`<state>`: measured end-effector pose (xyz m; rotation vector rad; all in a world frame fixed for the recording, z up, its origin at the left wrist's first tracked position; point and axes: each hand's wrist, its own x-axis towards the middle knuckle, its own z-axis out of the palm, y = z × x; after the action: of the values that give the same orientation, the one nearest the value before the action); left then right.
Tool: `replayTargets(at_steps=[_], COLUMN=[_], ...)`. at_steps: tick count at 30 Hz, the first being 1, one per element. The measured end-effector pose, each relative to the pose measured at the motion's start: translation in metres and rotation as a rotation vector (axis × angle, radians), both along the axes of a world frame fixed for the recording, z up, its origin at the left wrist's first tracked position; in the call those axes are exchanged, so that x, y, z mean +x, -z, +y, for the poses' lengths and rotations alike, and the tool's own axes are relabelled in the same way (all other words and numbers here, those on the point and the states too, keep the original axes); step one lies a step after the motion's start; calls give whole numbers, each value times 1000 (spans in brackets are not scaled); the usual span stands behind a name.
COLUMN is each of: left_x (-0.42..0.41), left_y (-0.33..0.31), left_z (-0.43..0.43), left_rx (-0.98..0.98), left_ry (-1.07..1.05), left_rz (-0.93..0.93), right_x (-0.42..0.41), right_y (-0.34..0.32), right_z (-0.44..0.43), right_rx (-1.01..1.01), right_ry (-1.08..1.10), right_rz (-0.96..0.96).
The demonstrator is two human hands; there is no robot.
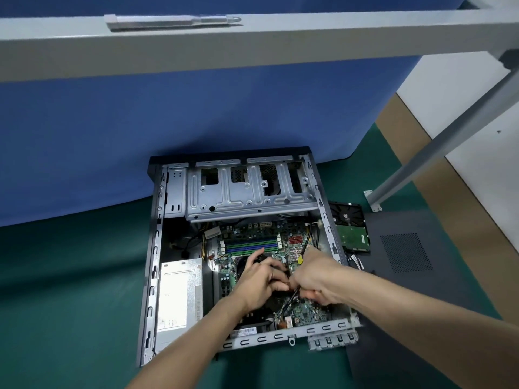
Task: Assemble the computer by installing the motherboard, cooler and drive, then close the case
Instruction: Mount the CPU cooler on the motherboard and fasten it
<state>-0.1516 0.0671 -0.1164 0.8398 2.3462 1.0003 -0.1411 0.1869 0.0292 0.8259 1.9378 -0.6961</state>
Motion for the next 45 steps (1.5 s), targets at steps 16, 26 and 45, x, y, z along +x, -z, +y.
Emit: replayTargets(at_steps=[16, 26, 45], left_x=[0, -1, -1], left_y=[5, 8, 6], left_z=[3, 0, -1], left_rx=[-26, -50, -113], left_ry=[3, 38, 91], left_rz=[38, 56, 125], right_x=[-1, 7, 7], right_y=[6, 10, -2], right_z=[7, 12, 15], right_rx=[16, 78, 79], right_ry=[101, -242, -759], right_rz=[205, 301, 242])
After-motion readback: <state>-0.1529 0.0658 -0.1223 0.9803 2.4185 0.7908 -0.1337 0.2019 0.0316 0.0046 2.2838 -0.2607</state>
